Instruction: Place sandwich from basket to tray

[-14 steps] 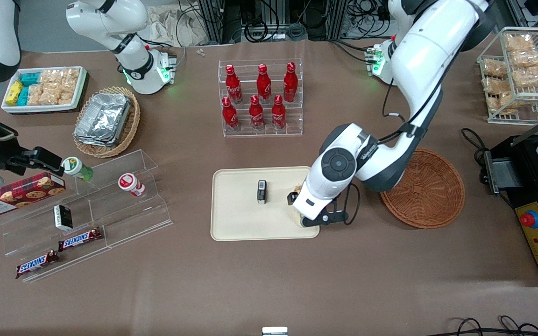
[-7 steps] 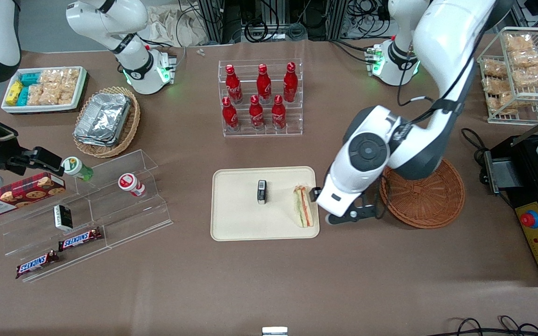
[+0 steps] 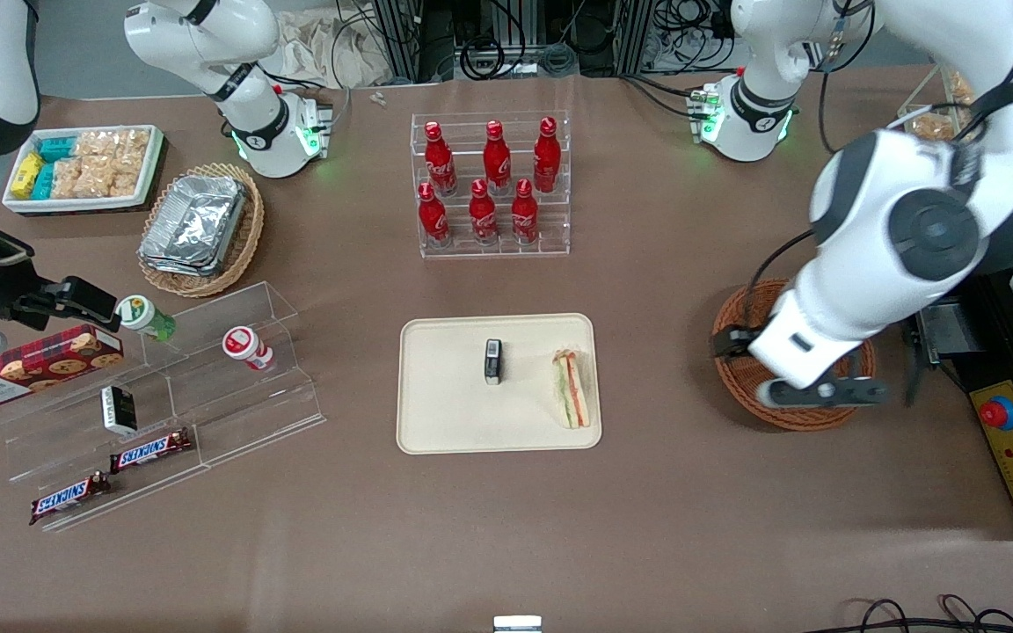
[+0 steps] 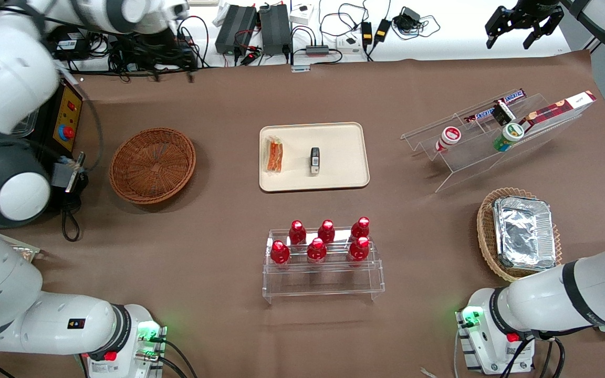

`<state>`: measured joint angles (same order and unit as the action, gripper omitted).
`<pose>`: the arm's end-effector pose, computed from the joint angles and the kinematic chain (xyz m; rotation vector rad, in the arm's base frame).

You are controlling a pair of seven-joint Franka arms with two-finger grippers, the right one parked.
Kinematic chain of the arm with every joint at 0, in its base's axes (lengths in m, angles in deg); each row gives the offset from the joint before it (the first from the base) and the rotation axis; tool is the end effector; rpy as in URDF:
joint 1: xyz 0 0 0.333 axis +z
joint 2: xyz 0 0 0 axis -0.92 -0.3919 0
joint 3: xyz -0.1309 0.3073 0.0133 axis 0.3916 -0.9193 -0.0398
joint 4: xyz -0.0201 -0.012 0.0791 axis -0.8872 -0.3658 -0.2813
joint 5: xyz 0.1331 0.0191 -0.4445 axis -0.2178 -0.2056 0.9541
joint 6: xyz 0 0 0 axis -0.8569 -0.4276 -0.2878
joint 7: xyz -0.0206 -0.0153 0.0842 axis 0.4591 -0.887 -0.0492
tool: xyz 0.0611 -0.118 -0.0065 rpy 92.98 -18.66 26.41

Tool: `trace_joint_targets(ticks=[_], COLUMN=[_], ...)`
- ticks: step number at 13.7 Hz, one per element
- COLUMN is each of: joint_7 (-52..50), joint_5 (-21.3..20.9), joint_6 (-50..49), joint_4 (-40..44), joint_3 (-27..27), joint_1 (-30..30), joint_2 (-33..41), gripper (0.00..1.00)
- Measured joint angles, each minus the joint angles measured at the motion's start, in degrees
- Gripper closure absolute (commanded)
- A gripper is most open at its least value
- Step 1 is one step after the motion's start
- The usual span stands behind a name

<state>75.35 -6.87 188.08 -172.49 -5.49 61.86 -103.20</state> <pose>0.6940 -0.1787 0.4884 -3.1346 0.0931 0.0361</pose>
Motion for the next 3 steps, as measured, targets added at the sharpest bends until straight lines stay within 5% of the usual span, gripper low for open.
trace_joint_targets(ticks=[3], joint_7=[18.0], joint_5=[2.29], joint_6=[-4.84], joint_4=[-2.5], joint_3=[-8.84], joint_1=[0.19], joint_2=[5.11], gripper=[0.0])
